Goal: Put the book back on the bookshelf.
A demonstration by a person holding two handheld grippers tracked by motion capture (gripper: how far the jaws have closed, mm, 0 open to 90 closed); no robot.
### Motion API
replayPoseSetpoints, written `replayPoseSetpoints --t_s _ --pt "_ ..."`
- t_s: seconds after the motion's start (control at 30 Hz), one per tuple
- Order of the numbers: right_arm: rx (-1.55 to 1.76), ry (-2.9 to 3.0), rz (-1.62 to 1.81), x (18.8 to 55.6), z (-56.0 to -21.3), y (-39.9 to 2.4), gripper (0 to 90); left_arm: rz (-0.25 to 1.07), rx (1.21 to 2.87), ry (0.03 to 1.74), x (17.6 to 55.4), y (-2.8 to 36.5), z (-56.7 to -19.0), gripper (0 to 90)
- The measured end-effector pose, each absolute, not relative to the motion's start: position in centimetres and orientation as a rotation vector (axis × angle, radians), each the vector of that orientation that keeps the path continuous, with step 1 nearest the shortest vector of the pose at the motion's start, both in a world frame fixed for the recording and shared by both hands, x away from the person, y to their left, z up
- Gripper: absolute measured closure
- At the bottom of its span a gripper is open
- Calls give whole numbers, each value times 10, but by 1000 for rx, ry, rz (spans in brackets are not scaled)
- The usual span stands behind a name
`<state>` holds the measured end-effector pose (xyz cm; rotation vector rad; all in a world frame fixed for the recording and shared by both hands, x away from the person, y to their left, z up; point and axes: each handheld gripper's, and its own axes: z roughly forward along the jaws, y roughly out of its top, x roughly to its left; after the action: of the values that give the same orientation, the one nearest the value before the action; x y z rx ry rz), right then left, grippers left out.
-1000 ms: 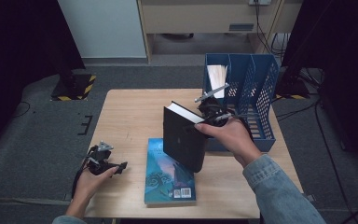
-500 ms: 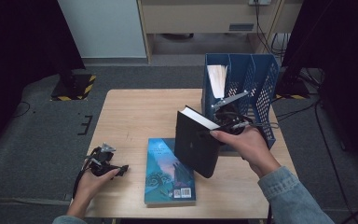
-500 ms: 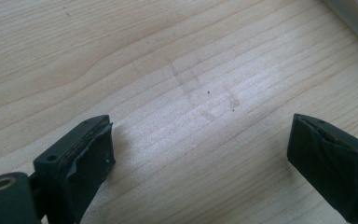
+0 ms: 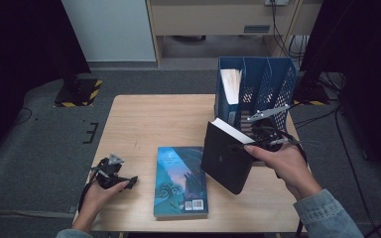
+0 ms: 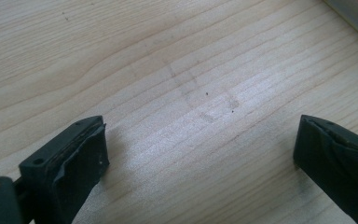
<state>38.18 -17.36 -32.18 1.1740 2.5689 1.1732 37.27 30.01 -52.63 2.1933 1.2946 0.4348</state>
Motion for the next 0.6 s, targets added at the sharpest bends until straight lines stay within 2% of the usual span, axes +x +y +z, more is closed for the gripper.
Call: replayPoseSetpoints --t_s 0.27,0.6 --pt "1203 2545 1180 373 -323 -190 528 446 2178 1293 372 300 -528 8" --pt "1216 2499 1244 366 -300 -203 527 460 2166 1288 370 300 -529 0"
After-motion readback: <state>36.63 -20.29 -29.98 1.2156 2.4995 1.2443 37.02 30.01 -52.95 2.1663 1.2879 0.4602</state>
